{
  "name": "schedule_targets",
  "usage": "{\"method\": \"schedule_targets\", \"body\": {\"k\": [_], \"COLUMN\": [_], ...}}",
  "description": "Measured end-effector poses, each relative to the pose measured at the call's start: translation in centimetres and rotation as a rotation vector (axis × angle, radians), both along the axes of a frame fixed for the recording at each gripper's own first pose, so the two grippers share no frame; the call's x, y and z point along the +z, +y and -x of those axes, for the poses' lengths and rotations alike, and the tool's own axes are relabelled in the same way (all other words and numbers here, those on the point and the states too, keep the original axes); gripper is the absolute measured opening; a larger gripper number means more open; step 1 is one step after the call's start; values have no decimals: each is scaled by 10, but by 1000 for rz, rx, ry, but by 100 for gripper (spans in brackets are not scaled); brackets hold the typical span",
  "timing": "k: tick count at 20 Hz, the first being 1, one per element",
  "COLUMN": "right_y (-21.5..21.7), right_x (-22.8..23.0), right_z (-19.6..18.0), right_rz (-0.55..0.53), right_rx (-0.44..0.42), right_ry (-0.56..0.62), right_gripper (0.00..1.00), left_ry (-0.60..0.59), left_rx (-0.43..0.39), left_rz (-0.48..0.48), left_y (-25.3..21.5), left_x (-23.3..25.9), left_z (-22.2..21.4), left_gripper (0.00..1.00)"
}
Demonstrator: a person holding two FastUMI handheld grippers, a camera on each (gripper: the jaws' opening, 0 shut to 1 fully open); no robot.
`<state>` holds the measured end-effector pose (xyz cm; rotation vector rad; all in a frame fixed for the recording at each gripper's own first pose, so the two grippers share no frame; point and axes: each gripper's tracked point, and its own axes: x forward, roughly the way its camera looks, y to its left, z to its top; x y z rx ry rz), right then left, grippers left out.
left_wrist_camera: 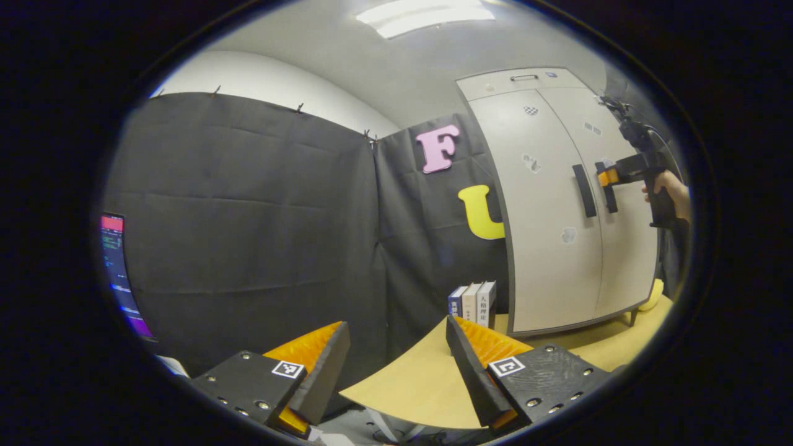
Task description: Open the right door of the double-door shoe cabinet with the right hand, and open the left door with the left hand.
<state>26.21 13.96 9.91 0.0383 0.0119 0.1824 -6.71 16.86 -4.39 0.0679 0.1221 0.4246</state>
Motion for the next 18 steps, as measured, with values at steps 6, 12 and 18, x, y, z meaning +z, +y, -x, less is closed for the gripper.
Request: {"method": "schedule_targets", "body": {"k": [6, 12, 18], "right_y": [14, 9, 8], "right_x": [-11, -22, -22], "right_z": [-31, -40, -27], "right_rz": [54, 42, 23], "right_rx": [-12, -71, 0], "right_ry": [57, 130, 151], "right_gripper": [73, 36, 16], "left_ry": [18, 14, -14], "left_rx": [29, 34, -1], "left_rz": [14, 24, 37], "left_y": [15, 25, 24], "left_x": [-11, -13, -5], "left_z": [2, 0, -5], "left_gripper": [92, 92, 92]}}
